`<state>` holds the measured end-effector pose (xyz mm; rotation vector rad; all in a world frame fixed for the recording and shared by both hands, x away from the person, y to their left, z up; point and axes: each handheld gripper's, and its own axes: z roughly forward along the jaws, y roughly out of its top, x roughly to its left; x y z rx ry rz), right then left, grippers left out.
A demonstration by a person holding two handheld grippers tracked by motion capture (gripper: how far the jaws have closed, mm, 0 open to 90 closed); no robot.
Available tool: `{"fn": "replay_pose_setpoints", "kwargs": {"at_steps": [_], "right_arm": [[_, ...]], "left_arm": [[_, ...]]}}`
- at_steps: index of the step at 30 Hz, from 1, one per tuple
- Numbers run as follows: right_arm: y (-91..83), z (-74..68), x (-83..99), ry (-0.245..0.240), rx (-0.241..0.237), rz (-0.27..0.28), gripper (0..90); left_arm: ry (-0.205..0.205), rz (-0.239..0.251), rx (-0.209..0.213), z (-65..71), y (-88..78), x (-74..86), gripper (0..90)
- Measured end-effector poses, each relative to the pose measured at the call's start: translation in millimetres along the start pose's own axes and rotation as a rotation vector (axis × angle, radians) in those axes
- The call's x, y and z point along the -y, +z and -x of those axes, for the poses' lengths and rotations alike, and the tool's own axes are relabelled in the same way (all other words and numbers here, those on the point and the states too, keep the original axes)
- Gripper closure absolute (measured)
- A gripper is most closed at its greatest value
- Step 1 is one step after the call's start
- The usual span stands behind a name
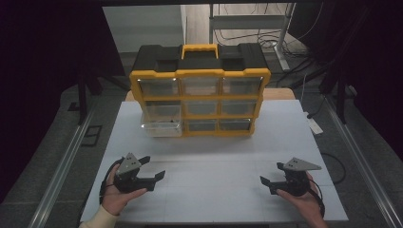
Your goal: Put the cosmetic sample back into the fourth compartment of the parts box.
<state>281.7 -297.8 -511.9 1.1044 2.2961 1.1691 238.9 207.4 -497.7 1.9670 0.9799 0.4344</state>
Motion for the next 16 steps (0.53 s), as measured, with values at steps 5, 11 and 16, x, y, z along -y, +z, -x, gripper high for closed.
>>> {"fn": "replay_pose_setpoints", "kwargs": {"at_steps": [5, 11, 16], "right_arm": [[-0.1, -1.1, -0.2, -0.005, 0.000, 0.004, 12.0], [-0.9, -1.0, 0.7, -0.003, 0.005, 0.004, 12.0], [-1.6, -0.8, 0.3, -0.001, 0.006, 0.010, 12.0]], "left_arm": [[0.005, -0.006, -0.004, -0.5, 2.8, 2.4, 20.6], [-0.002, -0.004, -0.001, -3.2, 4.9, 2.6, 20.6], [-0.004, -0.007, 0.001, -4.2, 7.3, 4.2, 20.5]]}}
